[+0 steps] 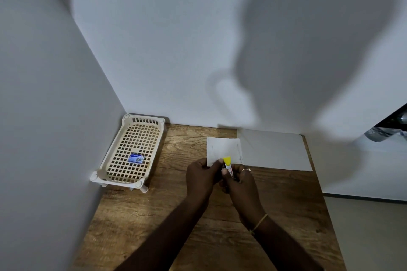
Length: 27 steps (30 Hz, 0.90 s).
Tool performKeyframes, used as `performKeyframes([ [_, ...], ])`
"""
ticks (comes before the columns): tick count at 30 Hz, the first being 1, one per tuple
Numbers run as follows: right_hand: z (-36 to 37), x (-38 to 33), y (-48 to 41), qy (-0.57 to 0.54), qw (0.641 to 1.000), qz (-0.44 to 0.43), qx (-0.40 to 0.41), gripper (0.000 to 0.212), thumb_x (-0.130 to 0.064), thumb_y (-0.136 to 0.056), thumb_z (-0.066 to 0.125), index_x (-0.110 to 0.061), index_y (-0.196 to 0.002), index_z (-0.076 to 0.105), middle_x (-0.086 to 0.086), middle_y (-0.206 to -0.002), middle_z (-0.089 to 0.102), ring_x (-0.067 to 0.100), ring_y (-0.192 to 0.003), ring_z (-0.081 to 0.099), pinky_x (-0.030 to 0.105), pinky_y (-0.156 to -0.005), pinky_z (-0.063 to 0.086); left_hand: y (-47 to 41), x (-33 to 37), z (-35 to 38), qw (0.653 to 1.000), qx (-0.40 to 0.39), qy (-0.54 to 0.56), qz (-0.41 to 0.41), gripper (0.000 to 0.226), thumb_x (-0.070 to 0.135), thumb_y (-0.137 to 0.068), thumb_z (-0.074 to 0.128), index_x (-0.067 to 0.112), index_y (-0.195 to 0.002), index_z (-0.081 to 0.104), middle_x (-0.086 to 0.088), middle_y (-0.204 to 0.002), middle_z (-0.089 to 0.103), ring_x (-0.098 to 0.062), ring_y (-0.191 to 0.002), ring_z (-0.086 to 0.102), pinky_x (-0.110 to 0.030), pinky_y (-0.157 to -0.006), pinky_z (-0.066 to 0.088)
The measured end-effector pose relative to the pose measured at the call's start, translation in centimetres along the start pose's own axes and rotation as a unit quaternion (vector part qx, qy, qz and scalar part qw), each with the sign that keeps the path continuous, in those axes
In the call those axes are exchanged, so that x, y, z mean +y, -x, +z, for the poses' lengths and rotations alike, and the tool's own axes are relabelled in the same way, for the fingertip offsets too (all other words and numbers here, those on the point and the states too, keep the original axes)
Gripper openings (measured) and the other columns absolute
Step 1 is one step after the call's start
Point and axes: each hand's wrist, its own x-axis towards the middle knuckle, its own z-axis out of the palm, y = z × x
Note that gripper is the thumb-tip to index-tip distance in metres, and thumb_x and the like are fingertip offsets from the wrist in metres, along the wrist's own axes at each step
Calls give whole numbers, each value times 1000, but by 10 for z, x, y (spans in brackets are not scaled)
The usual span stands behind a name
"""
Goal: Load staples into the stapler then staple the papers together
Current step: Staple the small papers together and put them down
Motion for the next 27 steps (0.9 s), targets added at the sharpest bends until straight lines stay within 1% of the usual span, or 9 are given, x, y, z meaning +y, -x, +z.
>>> performKeyframes([
  [3,0,0,0,-6,1000,13,-5,15,-28,-98,63,-18,-110,63,3,-101,74,19,-83,74,26,-67,60,1,-1,1,1000,12,1,5,10,19,-87,79,23,-96,79,-4,-87,82,-22,-82,79,-40,-71,65],
  [5,0,-1,1,-9,1000,17,-13,17,-28,-99,62,-17,-111,64,4,-101,74,21,-81,75,28,-67,61,1,-2,1,1000,19,7,0,9,18,-87,78,24,-94,79,-4,-87,82,-22,-82,79,-40,-71,65],
  [7,-1,-1,2,-16,1000,17,-21,18,-28,-99,62,-15,-111,65,5,-101,74,23,-80,75,29,-66,61,1,-2,2,1000,26,1,-6,9,19,-87,79,19,-96,81,-5,-87,81,-22,-83,79,-42,-74,65],
  [10,-1,1,4,-21,999,15,-27,19,-28,-97,65,-15,-112,64,7,-102,73,23,-78,74,31,-67,61,0,-1,3,999,29,10,-26,19,19,-86,79,8,-102,80,-7,-88,81,-24,-84,79,-43,-77,65],
  [13,-3,3,7,-16,1000,0,-23,20,-28,-96,66,-19,-113,59,6,-103,71,15,-76,70,24,-63,57,0,1,2,997,27,47,-56,20,16,-88,78,4,-103,78,-10,-90,81,-25,-86,79,-40,-76,65],
  [17,-6,6,9,-14,1000,0,-23,21,-29,-96,66,-26,-113,54,2,-104,70,11,-79,69,18,-59,53,1,4,-1,995,17,82,-60,16,14,-90,76,4,-102,76,-12,-90,81,-26,-86,79,-34,-70,64],
  [21,-8,6,10,-36,999,12,-25,19,-31,-96,65,-29,-112,54,0,-105,70,14,-82,70,20,-62,54,2,4,0,995,17,84,-61,18,14,-90,75,5,-105,75,-9,-88,81,-23,-84,79,-35,-73,65],
  [25,-10,8,8,-49,998,24,-24,21,-30,-96,65,-30,-114,54,1,-107,71,16,-86,70,22,-64,54,2,3,0,994,14,88,-63,26,15,-90,76,4,-113,72,-11,-92,81,-26,-89,79,-45,-85,63],
  [27,-12,13,8,-38,999,20,-25,22,-29,-95,67,-35,-113,56,-3,-107,71,14,-90,70,23,-67,56,1,2,-1,993,21,93,-65,28,14,-90,76,4,-115,71,-11,-93,81,-25,-89,79,-43,-84,63],
])
